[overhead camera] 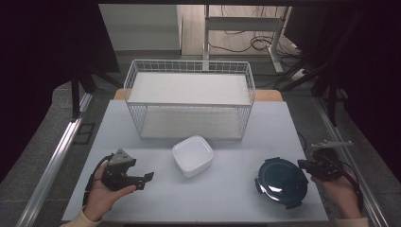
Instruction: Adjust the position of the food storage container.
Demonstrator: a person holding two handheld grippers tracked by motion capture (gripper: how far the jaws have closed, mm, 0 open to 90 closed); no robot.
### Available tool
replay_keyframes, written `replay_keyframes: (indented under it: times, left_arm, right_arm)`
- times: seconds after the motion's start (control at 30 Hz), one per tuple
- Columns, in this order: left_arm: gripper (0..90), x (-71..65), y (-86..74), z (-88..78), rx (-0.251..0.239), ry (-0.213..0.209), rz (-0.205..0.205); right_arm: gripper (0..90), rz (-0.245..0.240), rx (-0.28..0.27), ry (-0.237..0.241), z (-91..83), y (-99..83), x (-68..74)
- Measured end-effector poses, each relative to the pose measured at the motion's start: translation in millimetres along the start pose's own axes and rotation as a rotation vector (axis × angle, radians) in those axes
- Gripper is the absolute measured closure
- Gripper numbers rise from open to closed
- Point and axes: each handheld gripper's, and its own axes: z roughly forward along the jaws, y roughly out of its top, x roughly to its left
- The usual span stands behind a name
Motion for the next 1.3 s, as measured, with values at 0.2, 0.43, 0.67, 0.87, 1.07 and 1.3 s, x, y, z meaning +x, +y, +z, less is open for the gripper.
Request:
replay_keyframes:
  times: [0.2,0.43,0.67,0.87,1.07,1.3]
  left_arm:
    - [16.3,-2.0,0.6,2.7,0.009,-0.001,0.005]
    - [16.3,-0.3,0.2,5.0,0.015,-0.008,-0.001]
    - [16.3,-2.0,0.2,7.7,0.022,-0.015,-0.002]
    - [16.4,-1.7,1.8,9.1,0.023,-0.017,0.0]
    - [16.4,-1.0,2.0,11.0,0.027,-0.016,-0.003]
    - [16.3,-2.6,1.1,14.7,0.041,-0.02,0.001]
  right_arm:
    - [89.4,0.008,0.049,-0.064,4.1,-11.3,-15.1]
    - [89.6,-0.019,0.153,-0.068,17.7,-25.1,-12.5]
    - [89.7,-0.017,0.15,-0.071,18.3,-27.5,-12.2]
    - [89.8,-0.015,0.148,-0.073,17.9,-28.2,-11.0]
    - [89.8,-0.028,0.16,-0.062,17.5,-28.2,-3.8]
    - [89.8,-0.059,0.154,-0.026,18.6,-29.3,9.6]
